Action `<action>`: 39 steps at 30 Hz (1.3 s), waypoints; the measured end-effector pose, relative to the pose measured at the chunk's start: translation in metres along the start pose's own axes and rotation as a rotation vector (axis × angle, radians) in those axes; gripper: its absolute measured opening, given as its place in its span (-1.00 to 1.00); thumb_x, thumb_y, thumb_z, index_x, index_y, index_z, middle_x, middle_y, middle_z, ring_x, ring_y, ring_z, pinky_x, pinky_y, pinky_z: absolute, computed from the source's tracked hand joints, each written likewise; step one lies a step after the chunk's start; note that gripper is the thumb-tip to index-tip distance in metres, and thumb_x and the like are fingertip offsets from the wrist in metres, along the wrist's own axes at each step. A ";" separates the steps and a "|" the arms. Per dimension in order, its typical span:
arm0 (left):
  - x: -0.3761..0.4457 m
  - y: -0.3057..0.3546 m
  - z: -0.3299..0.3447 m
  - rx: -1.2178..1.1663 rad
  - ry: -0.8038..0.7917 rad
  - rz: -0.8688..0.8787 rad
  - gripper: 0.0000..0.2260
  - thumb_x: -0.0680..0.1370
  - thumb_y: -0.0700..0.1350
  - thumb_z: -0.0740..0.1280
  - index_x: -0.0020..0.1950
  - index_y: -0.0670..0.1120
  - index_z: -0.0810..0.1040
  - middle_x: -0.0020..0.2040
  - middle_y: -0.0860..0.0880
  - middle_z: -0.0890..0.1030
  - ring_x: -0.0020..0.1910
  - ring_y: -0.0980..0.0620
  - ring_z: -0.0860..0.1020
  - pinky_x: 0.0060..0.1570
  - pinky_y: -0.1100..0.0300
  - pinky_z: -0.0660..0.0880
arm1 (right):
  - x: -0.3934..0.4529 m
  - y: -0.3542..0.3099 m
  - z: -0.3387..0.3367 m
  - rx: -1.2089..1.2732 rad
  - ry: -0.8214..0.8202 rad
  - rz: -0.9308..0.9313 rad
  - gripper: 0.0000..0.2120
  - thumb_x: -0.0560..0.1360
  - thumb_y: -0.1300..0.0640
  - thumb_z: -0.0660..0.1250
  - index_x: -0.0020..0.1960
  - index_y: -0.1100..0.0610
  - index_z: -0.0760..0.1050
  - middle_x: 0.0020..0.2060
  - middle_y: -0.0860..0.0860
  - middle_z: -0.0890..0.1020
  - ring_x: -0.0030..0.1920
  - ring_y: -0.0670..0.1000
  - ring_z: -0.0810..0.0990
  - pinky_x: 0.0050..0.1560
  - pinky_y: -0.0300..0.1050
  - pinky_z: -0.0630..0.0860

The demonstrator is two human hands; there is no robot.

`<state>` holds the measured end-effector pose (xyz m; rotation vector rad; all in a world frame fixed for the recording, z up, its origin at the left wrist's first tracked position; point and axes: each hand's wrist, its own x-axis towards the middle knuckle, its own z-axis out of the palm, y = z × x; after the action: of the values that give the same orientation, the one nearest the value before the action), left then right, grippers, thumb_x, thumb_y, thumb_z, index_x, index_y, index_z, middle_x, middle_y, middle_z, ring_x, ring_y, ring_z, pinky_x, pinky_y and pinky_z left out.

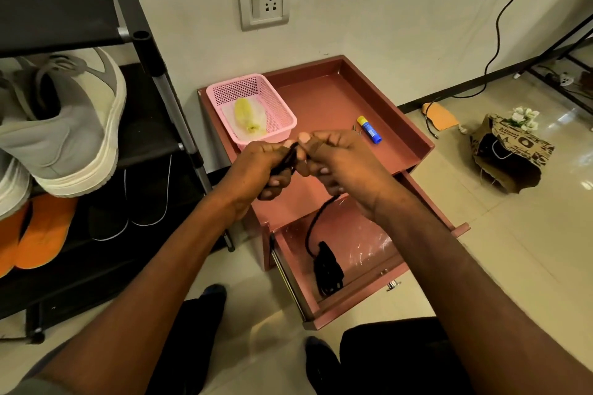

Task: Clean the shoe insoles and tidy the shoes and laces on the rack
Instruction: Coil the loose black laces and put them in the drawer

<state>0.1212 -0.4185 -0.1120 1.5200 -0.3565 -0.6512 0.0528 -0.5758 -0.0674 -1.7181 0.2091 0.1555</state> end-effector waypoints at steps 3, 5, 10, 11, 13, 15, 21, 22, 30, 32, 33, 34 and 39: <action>-0.002 0.004 -0.001 -0.120 -0.189 -0.020 -0.41 0.74 0.17 0.04 -0.10 -0.26 0.61 -0.46 -0.08 0.20 -0.55 0.08 0.07 -0.53 0.30 0.07 | 0.005 0.006 -0.005 -0.097 0.269 -0.043 -0.67 0.68 -0.01 0.31 -0.20 0.10 0.60 -0.55 -0.14 0.41 -0.55 -0.17 0.26 -0.51 -0.29 0.20; -0.001 0.005 0.002 -0.285 -0.246 -0.021 -0.43 0.74 0.18 0.03 -0.08 -0.25 0.56 -0.50 -0.01 0.17 -0.58 0.10 0.06 -0.54 0.26 0.02 | 0.009 0.012 -0.005 -0.200 0.324 -0.049 -0.67 0.68 -0.01 0.32 -0.23 0.06 0.60 -0.55 -0.16 0.44 -0.55 -0.18 0.34 -0.46 -0.31 0.28; 0.005 0.000 0.002 -0.834 -0.136 0.066 -0.61 0.77 0.02 0.04 0.11 -0.18 0.58 -0.40 0.05 0.46 -0.49 0.18 0.43 -0.49 0.35 0.37 | 0.009 0.018 0.009 -0.575 0.098 0.006 -0.66 0.70 0.11 0.22 -0.24 0.04 0.56 -0.46 -0.11 0.50 -0.41 -0.09 0.43 -0.27 -0.13 0.36; 0.006 0.000 0.002 -0.911 -0.093 0.080 -0.61 0.77 0.01 0.05 0.19 -0.19 0.58 -0.33 0.04 0.54 -0.39 0.18 0.54 -0.40 0.36 0.47 | 0.007 0.019 0.015 -0.614 0.016 0.026 -0.65 0.70 0.12 0.22 -0.24 0.04 0.56 -0.49 -0.12 0.51 -0.40 -0.09 0.45 -0.27 -0.14 0.38; 0.007 0.000 0.003 -0.979 -0.017 0.126 -0.62 0.77 -0.01 0.06 0.31 -0.20 0.56 -0.12 -0.02 0.68 -0.12 0.09 0.68 -0.17 0.33 0.60 | 0.003 0.020 0.025 -0.637 -0.154 0.067 -0.63 0.71 0.10 0.22 -0.26 0.03 0.55 -0.49 -0.15 0.53 -0.39 -0.12 0.47 -0.26 -0.16 0.42; 0.010 -0.002 0.003 -0.832 0.102 0.145 -0.63 0.76 -0.01 0.08 0.34 -0.20 0.54 0.03 -0.12 0.72 0.05 -0.04 0.71 -0.04 0.23 0.64 | -0.001 0.018 0.031 -0.607 -0.294 0.087 -0.63 0.72 0.09 0.23 -0.23 0.06 0.59 -0.44 -0.15 0.54 -0.40 -0.18 0.48 -0.27 -0.23 0.43; 0.000 -0.008 -0.009 0.379 0.192 0.108 -0.57 0.73 0.00 0.21 -0.23 -0.15 0.65 -0.42 -0.16 0.62 -0.49 -0.15 0.55 -0.36 0.07 0.49 | -0.006 -0.003 0.014 -0.180 -0.225 0.054 -0.70 0.73 0.06 0.21 -0.07 0.19 0.56 -0.51 -0.13 0.43 -0.55 -0.18 0.26 -0.52 -0.31 0.20; -0.003 -0.005 -0.007 0.284 0.146 0.070 -0.55 0.73 0.00 0.20 -0.27 -0.16 0.62 -0.43 -0.19 0.57 -0.54 -0.12 0.44 -0.43 0.10 0.41 | -0.004 -0.003 0.010 -0.144 -0.150 0.047 -0.70 0.73 0.04 0.22 -0.09 0.17 0.56 -0.51 -0.12 0.42 -0.54 -0.18 0.24 -0.51 -0.28 0.16; -0.001 0.003 -0.002 -0.303 -0.200 -0.095 -0.56 0.72 0.06 0.15 -0.30 -0.12 0.41 -0.58 0.03 0.19 -0.67 0.11 0.09 -0.61 0.33 0.01 | 0.013 0.023 0.005 -0.587 0.343 -0.155 -0.65 0.70 -0.04 0.23 -0.25 -0.04 0.51 -0.39 -0.09 0.56 -0.36 -0.04 0.50 -0.27 -0.02 0.44; 0.001 0.000 0.000 -0.511 -0.227 -0.136 -0.57 0.72 0.06 0.13 -0.30 -0.08 0.39 -0.59 0.06 0.22 -0.68 0.14 0.15 -0.66 0.32 0.08 | 0.015 0.027 0.009 -0.647 0.319 -0.122 -0.64 0.71 -0.01 0.18 -0.25 -0.02 0.48 -0.36 -0.05 0.58 -0.31 0.03 0.52 -0.22 0.03 0.47; 0.002 0.000 0.000 -0.653 -0.223 -0.127 -0.58 0.73 0.05 0.11 -0.27 -0.07 0.41 -0.58 0.07 0.27 -0.67 0.15 0.22 -0.66 0.31 0.15 | 0.015 0.028 0.010 -0.662 0.283 -0.083 -0.66 0.70 0.03 0.18 -0.23 0.01 0.49 -0.34 -0.02 0.59 -0.30 0.05 0.54 -0.20 0.03 0.48; 0.004 0.000 0.000 -0.789 -0.198 -0.095 -0.60 0.74 0.04 0.09 -0.23 -0.07 0.44 -0.55 0.07 0.34 -0.63 0.15 0.31 -0.62 0.33 0.24 | 0.015 0.030 0.011 -0.694 0.227 -0.037 -0.69 0.68 0.06 0.17 -0.20 0.03 0.52 -0.29 0.02 0.62 -0.25 0.09 0.57 -0.17 0.03 0.52; 0.012 -0.004 -0.002 -0.827 0.125 0.082 -0.62 0.77 -0.01 0.05 0.16 -0.21 0.58 -0.04 -0.13 0.72 0.01 -0.06 0.71 -0.04 0.20 0.64 | 0.011 0.041 0.021 -0.921 -0.230 0.021 -0.76 0.63 0.09 0.21 -0.03 0.10 0.64 -0.06 0.10 0.68 -0.04 0.14 0.63 0.07 0.14 0.59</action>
<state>0.1313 -0.4237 -0.1183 0.7438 -0.0312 -0.5372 0.0543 -0.5613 -0.1124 -2.5862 -0.0338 0.5229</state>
